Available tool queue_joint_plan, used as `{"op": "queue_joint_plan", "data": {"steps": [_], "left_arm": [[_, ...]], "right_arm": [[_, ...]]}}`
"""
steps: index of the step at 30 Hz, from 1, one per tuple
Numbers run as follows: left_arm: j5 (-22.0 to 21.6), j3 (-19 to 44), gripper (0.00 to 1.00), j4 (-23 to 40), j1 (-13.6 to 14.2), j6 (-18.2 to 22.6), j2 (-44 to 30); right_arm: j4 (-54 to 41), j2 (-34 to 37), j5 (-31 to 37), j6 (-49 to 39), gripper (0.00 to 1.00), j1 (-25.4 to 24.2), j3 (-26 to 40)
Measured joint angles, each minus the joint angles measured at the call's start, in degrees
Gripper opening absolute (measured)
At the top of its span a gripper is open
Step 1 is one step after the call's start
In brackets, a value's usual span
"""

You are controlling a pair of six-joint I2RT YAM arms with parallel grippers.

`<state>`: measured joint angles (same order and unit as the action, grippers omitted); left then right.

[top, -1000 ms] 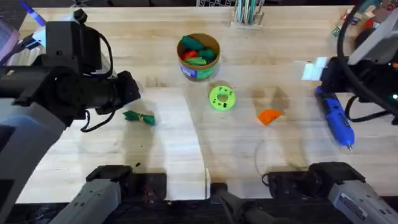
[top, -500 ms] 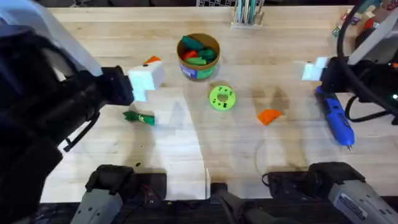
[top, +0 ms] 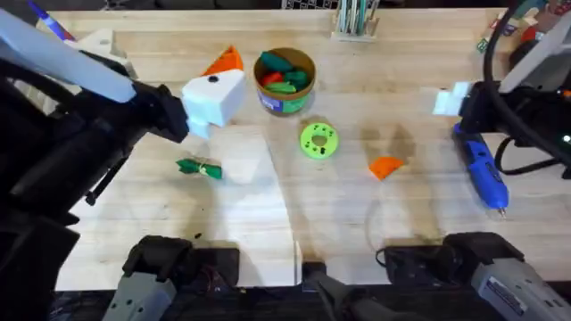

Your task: Pick up the gripper from the table and insert it into the empty holder that is missing its gripper. Then pick up a screw, insert it into the mounting hole, and use the screwdriver to tighten it. Finally, clean up the table by picking up the vegetable and placing it into the bucket.

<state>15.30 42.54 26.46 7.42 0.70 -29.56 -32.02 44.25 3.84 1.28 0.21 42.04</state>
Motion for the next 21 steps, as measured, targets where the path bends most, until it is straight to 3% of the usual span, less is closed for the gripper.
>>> {"op": "queue_joint_plan", "data": {"steps": [8, 13, 17, 18, 21], "left_arm": [[0.16, 0.00, 0.987, 1.81, 0.00, 0.49, 0.00], [2.93, -1.39, 0.987, -1.56, 0.00, 5.84, 0.31], [5.52, -9.06, 0.988, -6.93, 0.00, 8.59, 6.63], [6.83, -16.39, 0.986, -11.67, 0.02, 7.50, 14.88], [7.94, -22.60, 0.987, -16.71, 0.02, 5.58, 21.54]], "right_arm": [[-0.04, 0.00, 0.00, 0.00, 0.943, 0.00, 0.00], [-0.03, 0.00, 0.00, 0.00, 0.942, 0.00, 0.00], [-0.04, 0.00, 0.00, 0.00, 0.942, 0.00, 0.00], [-0.04, 0.00, 0.00, 0.00, 0.942, 0.00, 0.00], [-0.08, 0.00, 0.00, 0.00, 0.942, 0.00, 0.00]]}}
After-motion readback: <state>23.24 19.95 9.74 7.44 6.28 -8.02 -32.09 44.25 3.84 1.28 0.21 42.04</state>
